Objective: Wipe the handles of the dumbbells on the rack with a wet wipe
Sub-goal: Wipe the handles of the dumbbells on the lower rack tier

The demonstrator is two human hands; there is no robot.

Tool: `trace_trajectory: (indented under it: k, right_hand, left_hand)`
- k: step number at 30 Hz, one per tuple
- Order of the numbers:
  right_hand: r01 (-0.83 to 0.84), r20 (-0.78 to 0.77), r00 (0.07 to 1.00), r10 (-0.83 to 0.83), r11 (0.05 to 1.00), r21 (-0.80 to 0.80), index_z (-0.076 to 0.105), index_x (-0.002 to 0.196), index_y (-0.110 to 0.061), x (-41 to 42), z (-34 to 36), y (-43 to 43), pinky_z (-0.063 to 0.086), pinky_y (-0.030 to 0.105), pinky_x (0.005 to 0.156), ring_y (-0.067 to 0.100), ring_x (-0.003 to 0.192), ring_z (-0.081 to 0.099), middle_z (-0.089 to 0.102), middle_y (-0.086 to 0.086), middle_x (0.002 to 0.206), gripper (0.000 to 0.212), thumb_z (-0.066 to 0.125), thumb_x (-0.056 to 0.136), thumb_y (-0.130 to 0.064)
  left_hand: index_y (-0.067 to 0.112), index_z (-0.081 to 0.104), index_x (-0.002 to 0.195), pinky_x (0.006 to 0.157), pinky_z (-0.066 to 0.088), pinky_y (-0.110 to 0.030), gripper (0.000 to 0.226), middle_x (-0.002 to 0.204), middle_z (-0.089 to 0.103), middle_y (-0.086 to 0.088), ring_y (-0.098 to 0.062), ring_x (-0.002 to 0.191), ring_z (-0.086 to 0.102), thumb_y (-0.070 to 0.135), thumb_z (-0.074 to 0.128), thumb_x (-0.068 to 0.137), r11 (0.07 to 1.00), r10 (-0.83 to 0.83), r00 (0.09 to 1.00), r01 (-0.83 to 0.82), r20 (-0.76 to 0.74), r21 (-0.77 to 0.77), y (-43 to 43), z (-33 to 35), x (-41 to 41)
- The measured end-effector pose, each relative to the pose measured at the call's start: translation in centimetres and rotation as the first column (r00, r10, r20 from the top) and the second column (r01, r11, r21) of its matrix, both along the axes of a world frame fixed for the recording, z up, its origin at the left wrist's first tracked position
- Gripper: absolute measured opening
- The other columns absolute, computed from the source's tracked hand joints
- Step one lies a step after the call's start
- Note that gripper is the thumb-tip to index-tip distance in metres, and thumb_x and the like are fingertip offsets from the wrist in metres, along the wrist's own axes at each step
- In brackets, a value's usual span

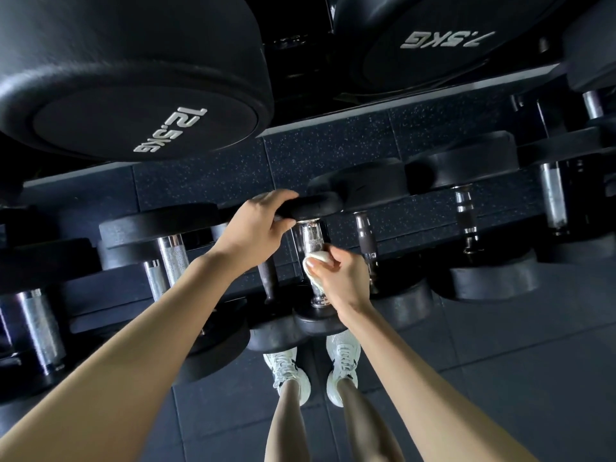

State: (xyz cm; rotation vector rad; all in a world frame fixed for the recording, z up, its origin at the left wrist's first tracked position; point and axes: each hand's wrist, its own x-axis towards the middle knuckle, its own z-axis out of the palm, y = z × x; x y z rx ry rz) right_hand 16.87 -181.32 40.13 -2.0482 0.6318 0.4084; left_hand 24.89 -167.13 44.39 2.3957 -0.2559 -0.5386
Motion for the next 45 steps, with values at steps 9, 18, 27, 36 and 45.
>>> trace_trajectory:
  k: [9, 18, 27, 36, 45]
  right_hand:
    - [0.164, -0.017, 0.987, -0.163, 0.983, 0.087, 0.054, 0.121, -0.005, 0.8, 0.3, 0.6, 0.051, 0.033, 0.090, 0.021, 0.100, 0.064, 0.066, 0.008, 0.110, 0.045, 0.067, 0.085, -0.027]
    - [0.075, 0.152, 0.985, -0.076, 0.997, 0.016, 0.060, 0.082, -0.013, 2.3, -0.3, 0.9, 0.042, 0.022, 0.057, 0.011, 0.062, 0.056, 0.061, -0.004, 0.070, 0.008, 0.066, 0.084, -0.009]
    - [-0.056, 0.217, 0.969, 0.118, 0.960, -0.273, 0.064, 0.086, -0.005, 2.6, -0.2, 2.1, 0.031, 0.026, 0.059, 0.031, 0.072, 0.060, 0.067, 0.015, 0.082, 0.015, 0.056, 0.092, -0.017]
    - [-0.198, 0.107, 0.972, 0.208, 0.976, -0.090, 0.041, 0.056, -0.019, -0.8, -0.9, -1.9, 0.030, 0.013, 0.040, 0.003, 0.039, 0.043, 0.038, -0.015, 0.049, 0.039, 0.062, 0.089, -0.015]
    - [0.126, -0.022, 0.992, -0.124, 0.962, 0.244, 0.068, 0.075, -0.006, 0.8, -0.5, -0.4, 0.038, 0.034, 0.048, 0.016, 0.049, 0.046, 0.057, 0.001, 0.055, 0.020, 0.061, 0.089, -0.018]
  left_hand:
    - [0.008, 0.053, 0.099, 0.057, 0.036, -0.018, 0.040, 0.092, 0.057, -0.001, -0.016, 0.080, 0.052, 0.047, 0.057, 0.088, 0.968, 0.248, 0.966, -0.244, -0.079, 0.049, -1.7, -0.2, 0.7]
    - [0.010, 0.061, 0.085, 0.063, 0.043, -0.025, 0.030, 0.078, 0.060, 0.006, -0.011, 0.074, 0.055, 0.038, 0.071, 0.080, 0.875, 0.459, 0.871, -0.477, -0.174, -0.081, -1.7, -0.9, 1.2]
    - [0.006, 0.060, 0.087, 0.069, 0.045, -0.032, 0.031, 0.083, 0.063, -0.002, -0.017, 0.079, 0.057, 0.036, 0.068, 0.083, 0.872, 0.467, 0.875, -0.479, -0.127, -0.100, -2.0, -0.9, 0.7]
    - [0.010, 0.062, 0.083, 0.067, 0.046, -0.030, 0.029, 0.078, 0.061, 0.004, -0.012, 0.074, 0.055, 0.037, 0.072, 0.080, 0.882, 0.434, 0.880, -0.459, -0.195, -0.109, -1.3, -1.1, 1.4]
    - [0.011, 0.061, 0.082, 0.060, 0.041, -0.022, 0.028, 0.077, 0.060, 0.005, -0.008, 0.070, 0.052, 0.037, 0.072, 0.079, 0.867, 0.457, 0.865, -0.485, -0.207, -0.115, -1.5, -1.2, 1.4]
